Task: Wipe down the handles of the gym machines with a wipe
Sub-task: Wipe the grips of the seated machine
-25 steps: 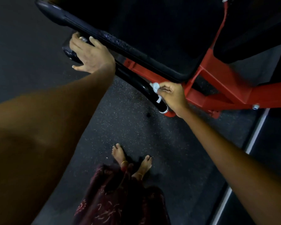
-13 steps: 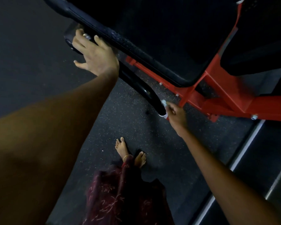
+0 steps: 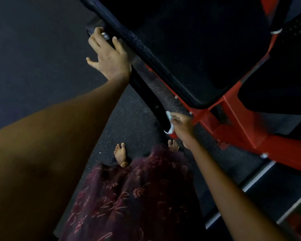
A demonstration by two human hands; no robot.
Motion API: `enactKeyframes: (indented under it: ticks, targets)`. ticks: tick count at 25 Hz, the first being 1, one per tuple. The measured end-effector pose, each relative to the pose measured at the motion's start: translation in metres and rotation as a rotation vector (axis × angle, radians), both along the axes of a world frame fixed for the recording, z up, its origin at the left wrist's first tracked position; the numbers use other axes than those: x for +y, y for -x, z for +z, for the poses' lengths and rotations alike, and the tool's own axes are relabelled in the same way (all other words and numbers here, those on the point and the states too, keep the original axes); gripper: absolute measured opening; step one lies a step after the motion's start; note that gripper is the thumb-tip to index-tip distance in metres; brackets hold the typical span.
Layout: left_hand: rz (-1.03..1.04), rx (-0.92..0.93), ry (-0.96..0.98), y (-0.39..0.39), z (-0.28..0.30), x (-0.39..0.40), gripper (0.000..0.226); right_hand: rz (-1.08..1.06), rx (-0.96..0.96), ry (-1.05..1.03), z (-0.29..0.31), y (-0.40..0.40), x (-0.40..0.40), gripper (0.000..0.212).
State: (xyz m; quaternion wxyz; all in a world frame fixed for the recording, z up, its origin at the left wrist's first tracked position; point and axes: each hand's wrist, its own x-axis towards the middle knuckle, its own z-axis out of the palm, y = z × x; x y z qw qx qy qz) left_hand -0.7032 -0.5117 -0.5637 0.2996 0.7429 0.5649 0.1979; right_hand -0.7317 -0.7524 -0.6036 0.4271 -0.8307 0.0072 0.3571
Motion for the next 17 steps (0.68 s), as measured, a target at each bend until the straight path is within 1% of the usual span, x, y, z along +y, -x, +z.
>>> enactKeyframes:
  ticks: [1, 3, 5, 7, 9, 11, 12, 14, 15, 16, 17]
  targets:
    - [-0.012, -0.018, 0.026, -0.001, 0.002, -0.002, 0.037, 0.007, 0.012, -0.053, 0.004, -0.01, 0.005, 0.026]
    - [-0.002, -0.022, -0.064, 0.003, -0.002, -0.003, 0.036, 0.038, 0.055, -0.139, 0.006, -0.022, 0.01, 0.025]
    - [-0.019, -0.13, -0.088, 0.004, 0.002, 0.0, 0.036, 0.05, 0.11, -0.149, 0.0, -0.023, 0.003, 0.026]
    - [-0.031, -0.16, -0.092, 0.004, 0.001, 0.001, 0.036, 0.089, 0.173, -0.133, -0.003, -0.023, -0.004, 0.026]
    - [-0.085, -0.165, -0.083, 0.008, 0.0, 0.002, 0.037, 0.144, 0.198, -0.156, 0.003, -0.029, 0.004, 0.024]
    - [-0.155, -0.183, -0.067, 0.017, 0.003, 0.005, 0.039, 0.131, 0.243, -0.273, 0.014, -0.037, 0.023, 0.021]
    - [-0.202, -0.141, -0.063, 0.022, 0.005, 0.009, 0.042, 0.11, 0.265, -0.326, 0.018, -0.042, 0.03, 0.02]
    - [-0.283, 0.083, -0.098, 0.03, 0.013, 0.015, 0.047, 0.101, 0.278, -0.359, 0.022, -0.048, 0.033, 0.022]
    - [-0.287, 0.176, -0.126, 0.034, 0.017, 0.014, 0.049, 0.128, 0.277, -0.341, 0.023, -0.049, 0.03, 0.023]
    - [-0.264, 0.191, -0.138, 0.039, 0.019, 0.01, 0.051, 0.166, 0.277, -0.314, 0.024, -0.049, 0.028, 0.023]
    - [-0.23, 0.155, -0.136, 0.045, 0.02, 0.0, 0.052, 0.202, 0.277, -0.287, 0.028, -0.05, 0.029, 0.022]
